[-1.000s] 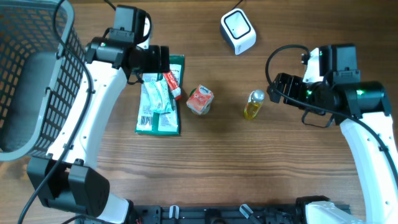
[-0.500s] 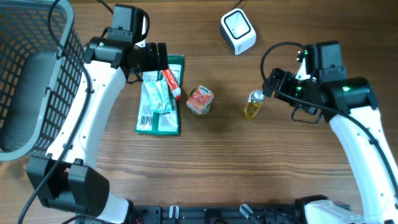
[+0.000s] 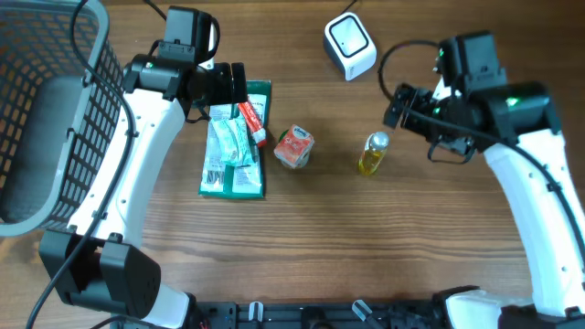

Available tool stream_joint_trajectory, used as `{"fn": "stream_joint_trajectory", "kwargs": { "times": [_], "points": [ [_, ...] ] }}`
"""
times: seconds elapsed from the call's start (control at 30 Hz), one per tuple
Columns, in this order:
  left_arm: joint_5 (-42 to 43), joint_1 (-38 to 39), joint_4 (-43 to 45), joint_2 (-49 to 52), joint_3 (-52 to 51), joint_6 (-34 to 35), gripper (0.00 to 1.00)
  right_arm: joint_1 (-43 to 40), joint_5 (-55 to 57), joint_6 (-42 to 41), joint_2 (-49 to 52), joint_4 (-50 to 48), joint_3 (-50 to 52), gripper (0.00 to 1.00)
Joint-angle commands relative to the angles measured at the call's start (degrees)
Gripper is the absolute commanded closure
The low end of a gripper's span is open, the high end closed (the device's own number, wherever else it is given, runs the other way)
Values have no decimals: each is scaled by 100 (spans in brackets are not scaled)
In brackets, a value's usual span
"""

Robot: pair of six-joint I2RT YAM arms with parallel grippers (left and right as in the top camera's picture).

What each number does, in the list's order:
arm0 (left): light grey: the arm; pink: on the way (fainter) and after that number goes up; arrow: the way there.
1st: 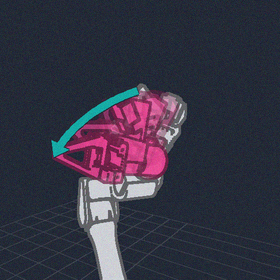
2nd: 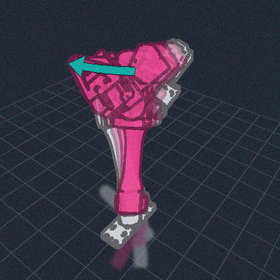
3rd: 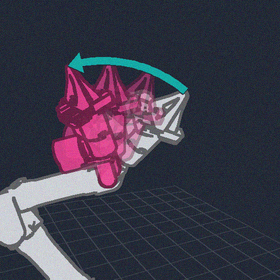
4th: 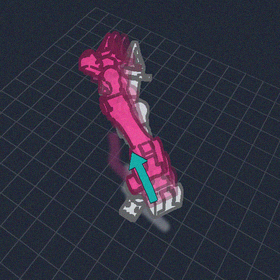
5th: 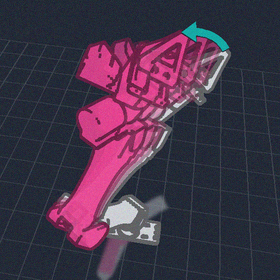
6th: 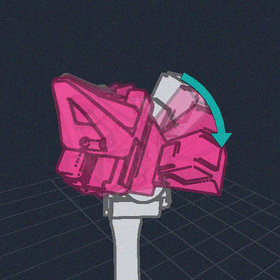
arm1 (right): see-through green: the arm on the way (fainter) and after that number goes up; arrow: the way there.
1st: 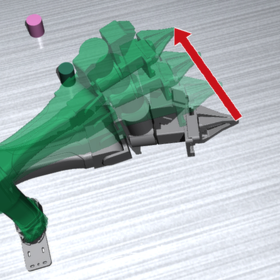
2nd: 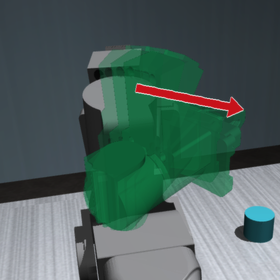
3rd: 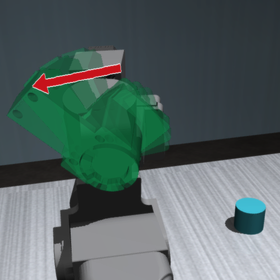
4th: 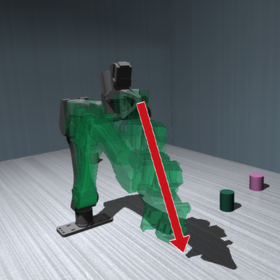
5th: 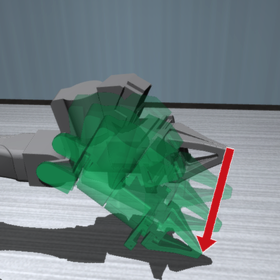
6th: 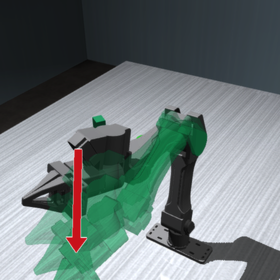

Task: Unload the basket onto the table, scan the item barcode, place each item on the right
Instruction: 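Lower the right gripper over the yellow oil bottle and grasp it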

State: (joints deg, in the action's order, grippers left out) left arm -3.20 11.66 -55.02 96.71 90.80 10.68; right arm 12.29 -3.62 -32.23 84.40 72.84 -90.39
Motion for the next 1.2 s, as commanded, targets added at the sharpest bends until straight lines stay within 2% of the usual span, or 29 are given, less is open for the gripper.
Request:
{"fn": "stream_joint_trajectory", "kwargs": {
  "times": [0.0,0.4,0.57,1.17],
  "points": [
    [-72,-22,13,59,17,70,0,28,-37,76,466,387,-297,0],
    [-72,-22,13,59,17,70,0,485,-210,-192,1600,133,-286,0],
    [-72,-22,13,59,17,70,0,682,219,-590,1705,136,-286,0],
    [-72,-22,13,59,17,70,0,686,232,-529,1749,155,-107,0]
  ]
}}
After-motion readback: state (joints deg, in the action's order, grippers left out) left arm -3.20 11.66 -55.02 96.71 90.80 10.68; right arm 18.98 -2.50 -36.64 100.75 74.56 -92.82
